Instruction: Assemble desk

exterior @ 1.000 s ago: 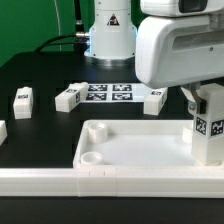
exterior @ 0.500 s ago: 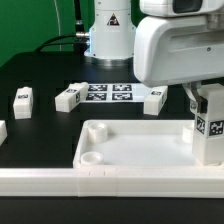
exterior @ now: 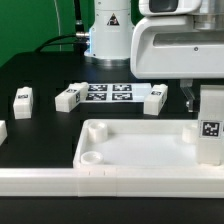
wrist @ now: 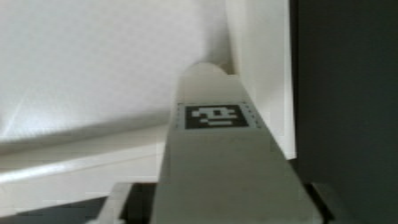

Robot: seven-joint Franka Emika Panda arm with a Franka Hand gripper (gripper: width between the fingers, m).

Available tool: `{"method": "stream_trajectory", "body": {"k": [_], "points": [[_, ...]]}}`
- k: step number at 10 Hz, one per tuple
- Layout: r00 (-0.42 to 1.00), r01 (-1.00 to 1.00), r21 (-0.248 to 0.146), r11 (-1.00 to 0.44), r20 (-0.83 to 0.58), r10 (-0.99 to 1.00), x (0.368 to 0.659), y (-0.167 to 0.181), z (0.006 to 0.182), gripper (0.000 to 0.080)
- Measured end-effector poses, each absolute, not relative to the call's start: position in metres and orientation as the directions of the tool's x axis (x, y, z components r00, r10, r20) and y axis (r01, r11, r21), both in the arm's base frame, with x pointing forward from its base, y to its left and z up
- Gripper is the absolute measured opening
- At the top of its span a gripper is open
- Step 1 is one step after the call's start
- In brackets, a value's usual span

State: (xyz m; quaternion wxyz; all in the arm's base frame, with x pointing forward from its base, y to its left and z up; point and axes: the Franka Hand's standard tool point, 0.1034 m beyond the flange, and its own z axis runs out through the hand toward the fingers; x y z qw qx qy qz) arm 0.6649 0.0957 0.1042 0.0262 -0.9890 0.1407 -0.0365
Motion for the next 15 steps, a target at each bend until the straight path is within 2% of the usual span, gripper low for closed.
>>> {"method": "stream_trajectory", "body": {"k": [2, 6, 10, 12, 13, 14, 15], "points": [[0.891, -0.446, -0.077, -0.891, 0.057, -0.451, 0.6651, 0.0943, 0.1037, 0.0289], [0.648, -0.757, -0.096, -0.646, 0.019, -0.762, 0.6646, 0.0924, 0.1030, 0.0290], [0.483, -0.872, -0.098, -0.480, -0.008, -0.875, 0.6644, 0.0911, 0.1030, 0.0290], [0.484, -0.871, -0.099, -0.481, -0.008, -0.875, 0.6645, 0.0916, 0.1026, 0.0302], [0.511, -0.856, -0.099, -0.508, -0.005, -0.860, 0.6644, 0.0920, 0.1026, 0.0535], [0.526, -0.847, -0.097, -0.523, -0.006, -0.850, 0.6641, 0.0942, 0.1032, 0.0620], [0.577, -0.813, -0.094, -0.575, -0.001, -0.816, 0.6638, 0.0959, 0.1044, 0.0620]]}}
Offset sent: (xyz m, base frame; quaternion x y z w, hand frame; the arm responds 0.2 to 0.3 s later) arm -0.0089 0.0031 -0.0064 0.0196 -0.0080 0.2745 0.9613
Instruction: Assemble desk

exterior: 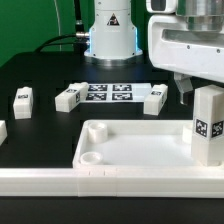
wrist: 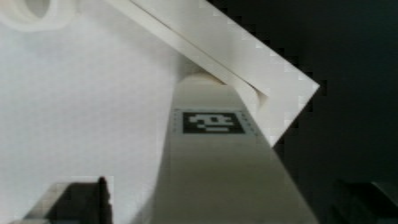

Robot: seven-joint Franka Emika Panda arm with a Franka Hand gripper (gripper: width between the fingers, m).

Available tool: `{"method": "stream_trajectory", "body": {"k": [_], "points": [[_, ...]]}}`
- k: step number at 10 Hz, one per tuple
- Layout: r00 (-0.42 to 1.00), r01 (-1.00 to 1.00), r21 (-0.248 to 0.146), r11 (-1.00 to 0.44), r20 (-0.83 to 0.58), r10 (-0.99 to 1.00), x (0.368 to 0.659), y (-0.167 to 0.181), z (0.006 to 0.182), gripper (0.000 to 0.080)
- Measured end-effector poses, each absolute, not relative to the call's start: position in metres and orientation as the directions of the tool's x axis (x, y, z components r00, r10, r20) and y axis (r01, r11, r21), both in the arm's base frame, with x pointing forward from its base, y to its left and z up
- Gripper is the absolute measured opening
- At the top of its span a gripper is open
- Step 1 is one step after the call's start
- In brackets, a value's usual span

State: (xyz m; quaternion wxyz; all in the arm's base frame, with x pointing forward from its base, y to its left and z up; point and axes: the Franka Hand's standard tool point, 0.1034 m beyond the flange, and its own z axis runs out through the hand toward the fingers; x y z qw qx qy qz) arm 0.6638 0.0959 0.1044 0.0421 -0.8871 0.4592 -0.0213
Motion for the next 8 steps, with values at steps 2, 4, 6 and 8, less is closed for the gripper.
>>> {"method": "stream_trajectory", "body": {"k": [2, 4, 6, 8], "points": [[0.744, -0.664, -0.094, -0.742, 0.018, -0.668, 0.6633, 0.1004, 0.1050, 0.0648], [0.866, -0.494, -0.089, -0.865, 0.036, -0.499, 0.6629, 0.1027, 0.1049, 0.0649], [0.929, -0.363, -0.083, -0.928, 0.048, -0.368, 0.6628, 0.1020, 0.1042, 0.0649], [0.973, -0.218, -0.074, -0.973, 0.060, -0.223, 0.6628, 0.1012, 0.1038, 0.0649]]}}
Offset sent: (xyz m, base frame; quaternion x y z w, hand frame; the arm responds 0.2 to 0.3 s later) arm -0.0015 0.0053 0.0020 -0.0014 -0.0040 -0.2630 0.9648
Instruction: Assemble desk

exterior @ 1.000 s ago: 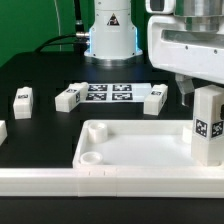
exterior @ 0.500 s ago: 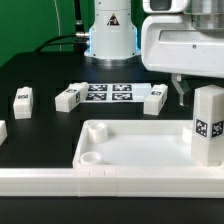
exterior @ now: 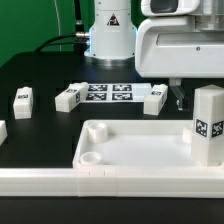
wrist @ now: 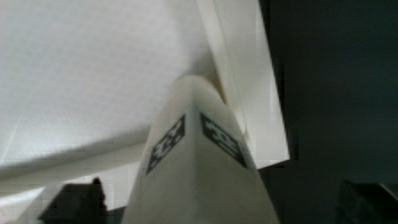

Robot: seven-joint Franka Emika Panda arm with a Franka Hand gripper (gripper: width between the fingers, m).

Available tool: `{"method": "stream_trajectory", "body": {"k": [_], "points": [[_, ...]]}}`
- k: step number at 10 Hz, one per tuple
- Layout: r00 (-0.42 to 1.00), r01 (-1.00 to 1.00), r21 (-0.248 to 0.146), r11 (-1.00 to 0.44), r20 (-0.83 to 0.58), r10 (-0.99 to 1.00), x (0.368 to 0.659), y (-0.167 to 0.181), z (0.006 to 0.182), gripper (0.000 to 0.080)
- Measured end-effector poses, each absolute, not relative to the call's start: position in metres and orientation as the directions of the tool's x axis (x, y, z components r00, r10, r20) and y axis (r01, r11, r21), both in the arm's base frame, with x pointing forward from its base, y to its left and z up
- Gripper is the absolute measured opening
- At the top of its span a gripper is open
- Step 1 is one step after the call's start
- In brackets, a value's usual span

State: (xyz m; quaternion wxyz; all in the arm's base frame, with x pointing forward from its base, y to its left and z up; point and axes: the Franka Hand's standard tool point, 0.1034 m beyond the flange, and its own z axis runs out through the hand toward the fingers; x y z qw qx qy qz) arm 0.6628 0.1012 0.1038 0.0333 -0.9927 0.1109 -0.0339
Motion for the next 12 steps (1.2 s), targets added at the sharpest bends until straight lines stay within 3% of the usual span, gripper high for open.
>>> {"method": "stream_trajectory", "body": {"k": [7, 9, 10, 11, 12], "points": [[0.939, 0.335, 0.001, -0.942, 0.081, 0.334, 0.6628, 0.0984, 0.1035, 0.0649], [0.927, 0.368, 0.004, -0.930, 0.080, 0.367, 0.6626, 0.0977, 0.1027, 0.0640], [0.927, 0.366, 0.004, -0.930, 0.080, 0.366, 0.6626, 0.0976, 0.1027, 0.0451], [0.927, 0.366, 0.004, -0.930, 0.080, 0.365, 0.6625, 0.0976, 0.1026, 0.0451], [0.933, 0.351, 0.002, -0.936, 0.080, 0.350, 0.6625, 0.0977, 0.1026, 0.0286]]}}
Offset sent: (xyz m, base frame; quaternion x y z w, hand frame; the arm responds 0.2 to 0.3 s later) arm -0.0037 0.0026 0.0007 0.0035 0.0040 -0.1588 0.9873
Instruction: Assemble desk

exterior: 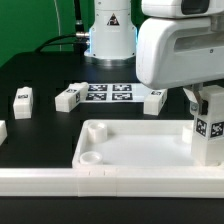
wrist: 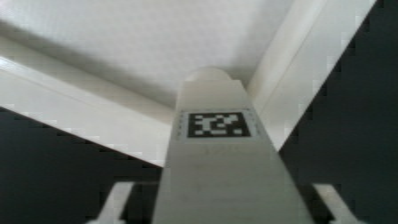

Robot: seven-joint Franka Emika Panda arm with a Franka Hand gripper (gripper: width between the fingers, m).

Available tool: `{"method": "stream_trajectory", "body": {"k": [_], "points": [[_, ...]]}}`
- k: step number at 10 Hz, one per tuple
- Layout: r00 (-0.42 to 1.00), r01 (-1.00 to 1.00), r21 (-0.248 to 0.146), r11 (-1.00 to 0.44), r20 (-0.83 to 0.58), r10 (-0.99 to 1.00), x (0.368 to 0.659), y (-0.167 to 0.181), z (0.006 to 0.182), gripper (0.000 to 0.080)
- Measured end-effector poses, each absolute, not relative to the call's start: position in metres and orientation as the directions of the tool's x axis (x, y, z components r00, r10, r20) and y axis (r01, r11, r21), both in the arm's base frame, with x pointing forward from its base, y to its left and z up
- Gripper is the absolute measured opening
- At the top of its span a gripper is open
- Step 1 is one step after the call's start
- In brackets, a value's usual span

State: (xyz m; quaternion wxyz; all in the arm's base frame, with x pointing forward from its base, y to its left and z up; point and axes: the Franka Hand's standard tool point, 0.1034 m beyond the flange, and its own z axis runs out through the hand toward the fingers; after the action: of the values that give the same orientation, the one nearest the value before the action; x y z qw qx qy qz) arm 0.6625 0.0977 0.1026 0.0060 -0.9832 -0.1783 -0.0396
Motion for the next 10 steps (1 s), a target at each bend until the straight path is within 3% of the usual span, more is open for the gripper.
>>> {"method": "stream_trajectory", "body": {"k": [3, 6, 8, 10], "points": [[0.958, 0.278, -0.006, -0.961, 0.080, 0.277, 0.6625, 0.0980, 0.1025, 0.0288], [0.995, 0.064, -0.026, -0.998, 0.077, 0.062, 0.6627, 0.0968, 0.1024, 0.0288], [0.987, -0.133, -0.069, -0.989, 0.081, -0.138, 0.6642, 0.0940, 0.1022, 0.0289], [0.954, -0.282, -0.084, -0.956, 0.079, -0.289, 0.6640, 0.0938, 0.1022, 0.0289]]}}
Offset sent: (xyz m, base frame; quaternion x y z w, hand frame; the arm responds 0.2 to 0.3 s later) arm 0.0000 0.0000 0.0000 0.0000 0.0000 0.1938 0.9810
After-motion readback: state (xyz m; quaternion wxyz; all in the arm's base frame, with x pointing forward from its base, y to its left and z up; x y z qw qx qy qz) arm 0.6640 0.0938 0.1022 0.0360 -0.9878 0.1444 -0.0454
